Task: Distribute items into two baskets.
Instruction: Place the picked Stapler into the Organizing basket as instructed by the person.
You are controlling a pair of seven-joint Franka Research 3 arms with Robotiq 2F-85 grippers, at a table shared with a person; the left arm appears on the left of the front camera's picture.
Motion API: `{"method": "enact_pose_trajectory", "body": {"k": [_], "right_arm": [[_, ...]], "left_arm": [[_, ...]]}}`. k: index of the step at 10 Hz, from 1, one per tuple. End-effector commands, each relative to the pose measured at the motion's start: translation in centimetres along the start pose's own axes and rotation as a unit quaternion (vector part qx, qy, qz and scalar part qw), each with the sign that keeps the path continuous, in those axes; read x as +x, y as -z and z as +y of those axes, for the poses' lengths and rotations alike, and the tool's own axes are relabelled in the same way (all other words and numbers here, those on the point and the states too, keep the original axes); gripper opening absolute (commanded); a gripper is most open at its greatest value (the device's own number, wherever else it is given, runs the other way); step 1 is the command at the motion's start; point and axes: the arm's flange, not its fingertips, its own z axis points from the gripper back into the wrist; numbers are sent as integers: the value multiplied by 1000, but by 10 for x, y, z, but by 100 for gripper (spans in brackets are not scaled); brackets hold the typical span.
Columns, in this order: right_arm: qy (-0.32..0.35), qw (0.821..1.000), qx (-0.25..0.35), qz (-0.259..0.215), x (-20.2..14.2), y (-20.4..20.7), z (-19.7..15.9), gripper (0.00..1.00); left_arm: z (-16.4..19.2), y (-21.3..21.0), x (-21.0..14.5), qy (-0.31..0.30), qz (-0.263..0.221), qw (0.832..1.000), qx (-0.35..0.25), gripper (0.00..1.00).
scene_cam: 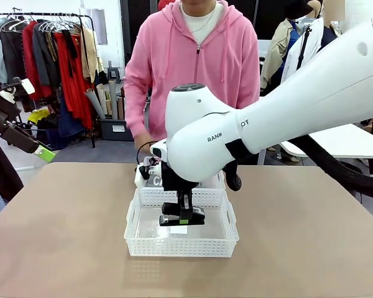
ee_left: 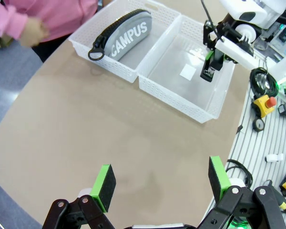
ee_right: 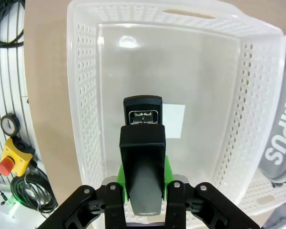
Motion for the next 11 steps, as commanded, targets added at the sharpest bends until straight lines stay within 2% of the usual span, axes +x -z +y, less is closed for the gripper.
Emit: {"method": "enact_pose_trajectory", "body": {"k": [1,6,10,11], "right_arm": [[-19,1000,-15,3,-2,11,3,0],[-15,1000,-7,-15,-8,49,0,0],[-12,1000,-1,-16,-9,57,-5,0],[-10,1000,5,-14,-10,56,-5,11]], "left_arm": [[-1,-1,-1,-6,6,1000,-1,100],[-1,-1,-1,-6,6,1000,-1,100],[-1,-1,-1,-6,6,1000,-1,100],[-1,-1,-1,-6,6,1000,-1,100]]}}
